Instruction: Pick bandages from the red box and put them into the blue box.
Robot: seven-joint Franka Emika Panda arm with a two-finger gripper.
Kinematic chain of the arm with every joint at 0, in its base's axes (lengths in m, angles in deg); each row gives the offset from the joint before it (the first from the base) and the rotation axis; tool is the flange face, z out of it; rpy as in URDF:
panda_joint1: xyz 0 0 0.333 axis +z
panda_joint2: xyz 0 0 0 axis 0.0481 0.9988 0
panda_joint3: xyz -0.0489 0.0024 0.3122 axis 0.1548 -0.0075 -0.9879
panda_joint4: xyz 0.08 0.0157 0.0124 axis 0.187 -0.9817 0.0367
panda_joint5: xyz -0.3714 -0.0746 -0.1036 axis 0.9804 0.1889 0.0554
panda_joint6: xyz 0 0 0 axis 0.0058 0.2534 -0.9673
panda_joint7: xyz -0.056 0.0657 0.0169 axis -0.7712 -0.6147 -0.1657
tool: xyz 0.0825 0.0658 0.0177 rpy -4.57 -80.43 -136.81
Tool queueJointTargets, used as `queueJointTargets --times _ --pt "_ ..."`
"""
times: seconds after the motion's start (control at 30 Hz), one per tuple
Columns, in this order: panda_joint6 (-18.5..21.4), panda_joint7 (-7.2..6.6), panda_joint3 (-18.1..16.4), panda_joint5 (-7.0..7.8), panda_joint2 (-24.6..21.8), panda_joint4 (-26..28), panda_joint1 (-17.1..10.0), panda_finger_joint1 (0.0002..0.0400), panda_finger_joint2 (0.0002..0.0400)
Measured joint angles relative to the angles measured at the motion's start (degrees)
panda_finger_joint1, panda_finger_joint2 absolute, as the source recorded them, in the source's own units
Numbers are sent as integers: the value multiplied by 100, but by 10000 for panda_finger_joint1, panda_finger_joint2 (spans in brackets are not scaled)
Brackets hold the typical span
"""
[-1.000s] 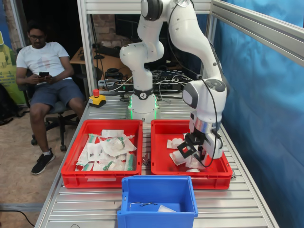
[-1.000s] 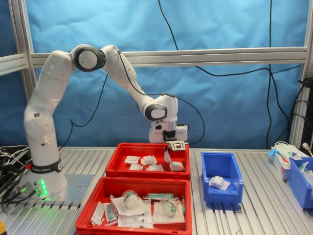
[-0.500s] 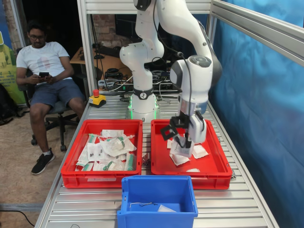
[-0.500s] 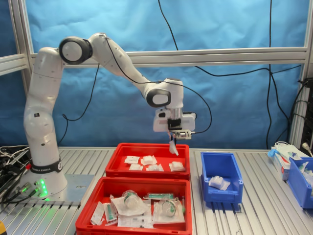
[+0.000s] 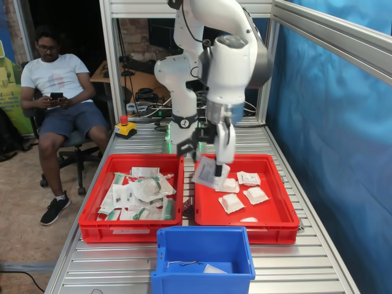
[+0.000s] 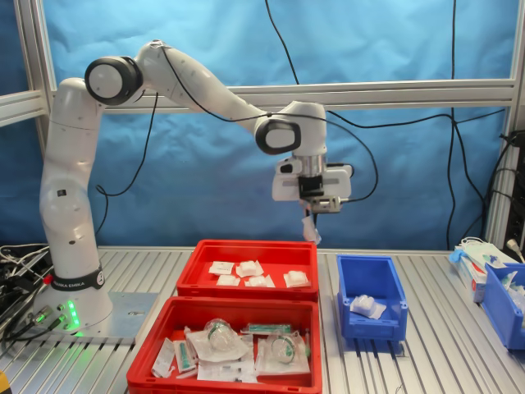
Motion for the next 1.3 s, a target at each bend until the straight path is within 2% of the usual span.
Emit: queueJointTargets --times 0.27,0.5,0.83,1.3 --pt "109 0 426 -53 25 473 -2 41 41" --pt "154 0 685 -212 344 1046 -39 41 41" --pt "177 0 758 -526 1046 1745 -103 41 41" --pt "182 0 759 -634 1681 2301 -107 41 41"
